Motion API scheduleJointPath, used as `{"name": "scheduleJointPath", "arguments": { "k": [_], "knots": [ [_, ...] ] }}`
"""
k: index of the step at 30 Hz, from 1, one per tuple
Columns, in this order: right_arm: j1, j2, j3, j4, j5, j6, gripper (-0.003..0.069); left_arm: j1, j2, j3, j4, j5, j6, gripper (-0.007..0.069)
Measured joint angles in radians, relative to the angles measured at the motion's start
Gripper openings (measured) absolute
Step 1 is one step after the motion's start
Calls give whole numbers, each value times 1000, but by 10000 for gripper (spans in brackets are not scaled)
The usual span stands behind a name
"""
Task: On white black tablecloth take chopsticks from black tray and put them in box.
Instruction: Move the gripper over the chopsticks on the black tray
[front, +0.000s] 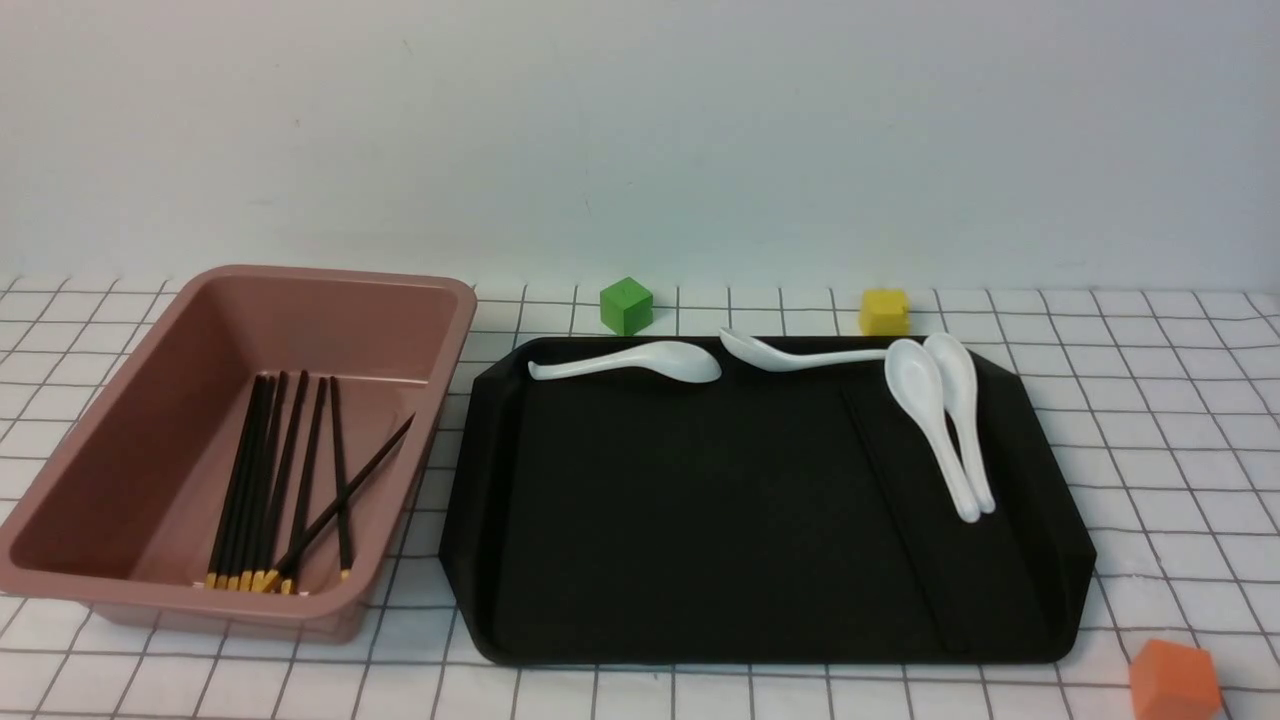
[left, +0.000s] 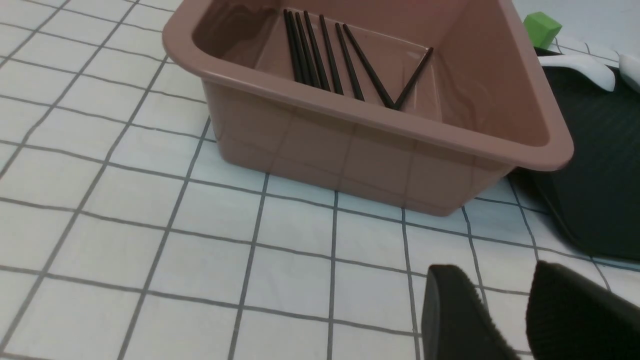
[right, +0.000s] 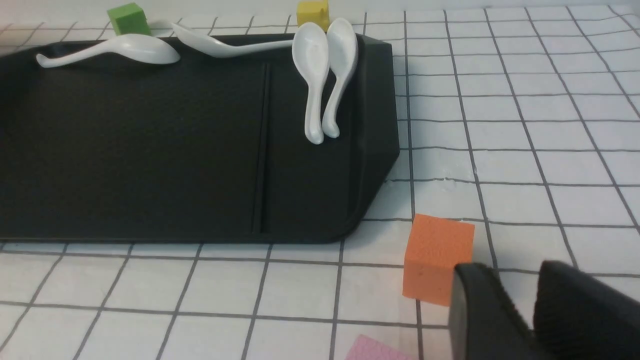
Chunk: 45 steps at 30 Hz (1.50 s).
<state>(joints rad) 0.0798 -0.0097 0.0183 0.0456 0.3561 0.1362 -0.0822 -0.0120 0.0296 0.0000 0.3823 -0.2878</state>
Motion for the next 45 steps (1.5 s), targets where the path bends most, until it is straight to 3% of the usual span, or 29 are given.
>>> {"name": "scheduleJointPath", "arguments": {
  "k": [7, 13, 17, 21, 26, 28, 32, 39, 45],
  "knots": [
    [0, 0, 5, 394, -102, 221, 205, 0, 0, 0, 0, 0, 0, 238],
    [0, 0, 5, 540, -163, 238, 209, 0, 0, 0, 0, 0, 0, 238],
    [0, 0, -50, 550, -161, 156, 211, 0, 0, 0, 0, 0, 0, 238],
    [0, 103, -255, 509, -132, -25, 158, 0, 0, 0, 0, 0, 0, 238],
    [0, 426, -495, 409, 187, -155, 13, 0, 0, 0, 0, 0, 0, 238],
    [0, 565, -558, 374, 326, -171, -10, 0, 0, 0, 0, 0, 0, 238],
    [0, 838, -623, 381, 486, -228, -9, 0, 0, 0, 0, 0, 0, 238],
    [85, 1153, -702, 600, 463, -477, 27, 0, 0, 0, 0, 0, 0, 238],
    [192, 1391, -843, 539, 368, -459, 107, 0, 0, 0, 0, 0, 0, 238]
  ]
}}
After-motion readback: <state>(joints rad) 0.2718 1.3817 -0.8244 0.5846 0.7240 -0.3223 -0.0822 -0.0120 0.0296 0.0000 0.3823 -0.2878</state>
